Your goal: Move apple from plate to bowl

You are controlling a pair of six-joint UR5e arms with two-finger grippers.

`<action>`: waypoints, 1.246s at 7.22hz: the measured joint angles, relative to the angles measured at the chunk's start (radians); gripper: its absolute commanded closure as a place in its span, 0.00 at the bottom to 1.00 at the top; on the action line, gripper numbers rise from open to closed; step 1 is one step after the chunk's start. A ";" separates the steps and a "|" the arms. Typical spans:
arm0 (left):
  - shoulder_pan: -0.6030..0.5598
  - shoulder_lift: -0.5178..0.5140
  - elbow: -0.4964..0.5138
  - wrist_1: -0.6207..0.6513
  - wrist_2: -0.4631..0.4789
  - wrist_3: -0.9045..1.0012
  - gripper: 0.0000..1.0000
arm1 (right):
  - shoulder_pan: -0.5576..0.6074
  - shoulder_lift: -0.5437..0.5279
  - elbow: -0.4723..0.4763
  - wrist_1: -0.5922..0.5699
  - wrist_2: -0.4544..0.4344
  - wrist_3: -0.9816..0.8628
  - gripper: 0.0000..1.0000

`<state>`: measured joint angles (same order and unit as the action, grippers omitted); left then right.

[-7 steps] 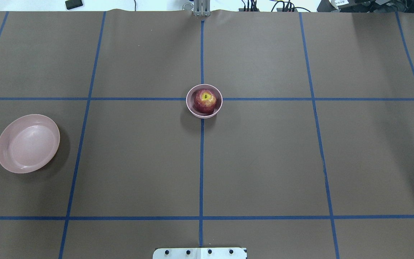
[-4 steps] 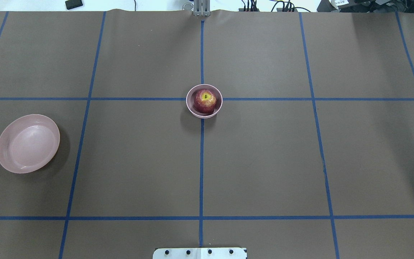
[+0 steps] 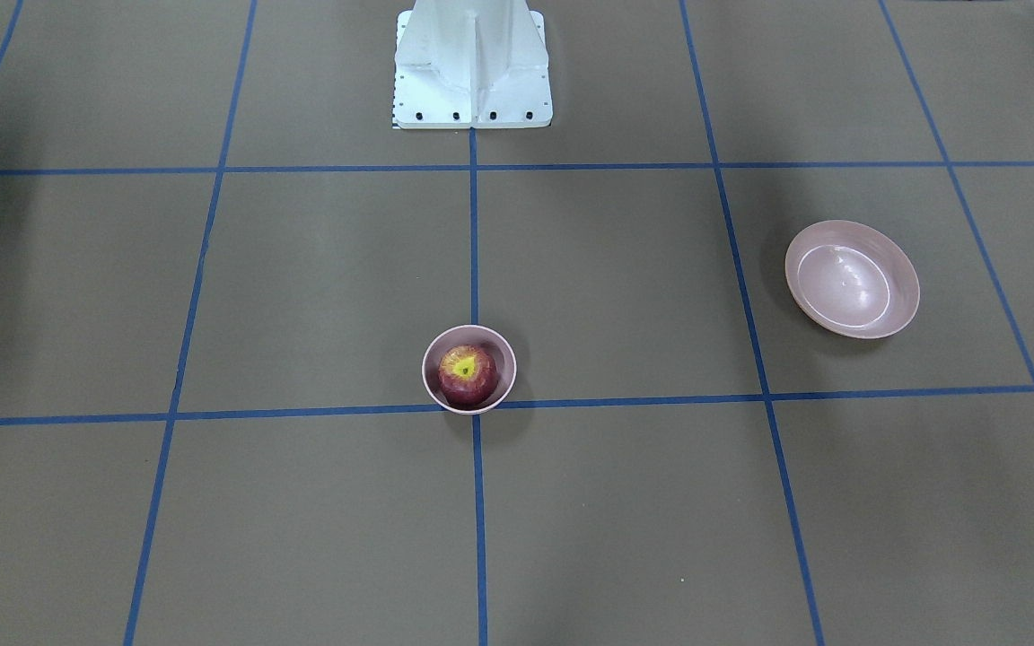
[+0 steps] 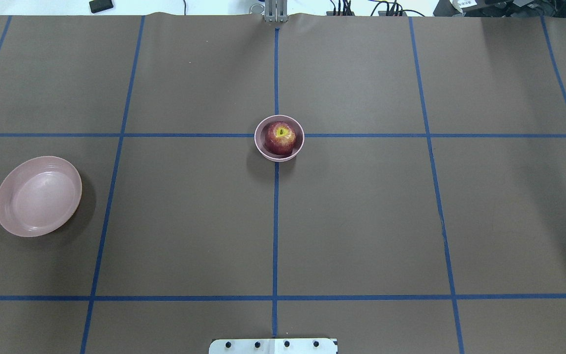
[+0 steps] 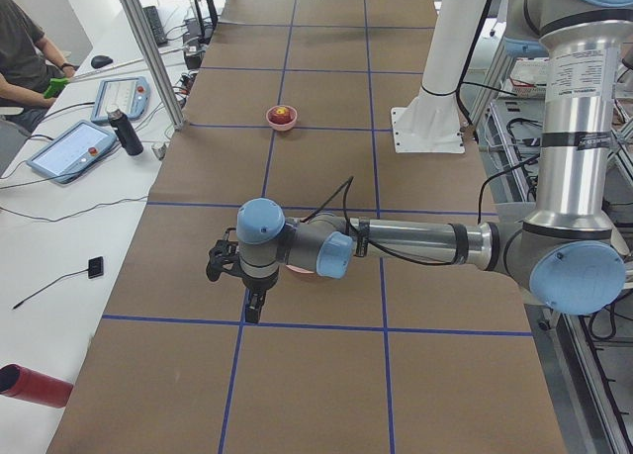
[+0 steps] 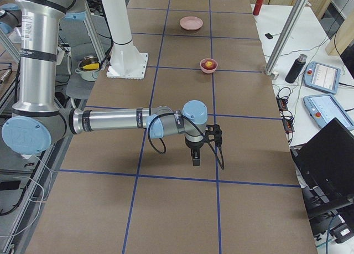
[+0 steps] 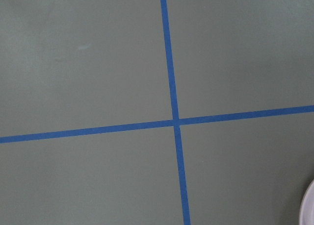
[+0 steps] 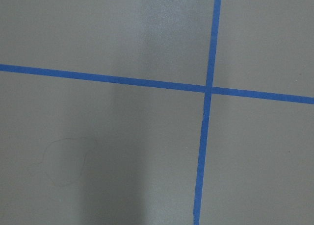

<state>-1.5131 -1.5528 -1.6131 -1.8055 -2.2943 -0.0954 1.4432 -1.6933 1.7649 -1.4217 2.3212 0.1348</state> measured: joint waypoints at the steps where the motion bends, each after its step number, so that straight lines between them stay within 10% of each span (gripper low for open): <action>1: 0.000 0.001 0.009 -0.017 0.000 -0.002 0.02 | -0.002 -0.004 -0.004 0.002 -0.004 -0.004 0.00; 9: 0.001 -0.008 0.079 -0.101 -0.002 -0.005 0.02 | -0.022 0.005 -0.036 -0.001 -0.012 -0.067 0.00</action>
<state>-1.5121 -1.5605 -1.5345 -1.9069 -2.2963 -0.1005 1.4217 -1.6881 1.7290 -1.4224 2.3095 0.0678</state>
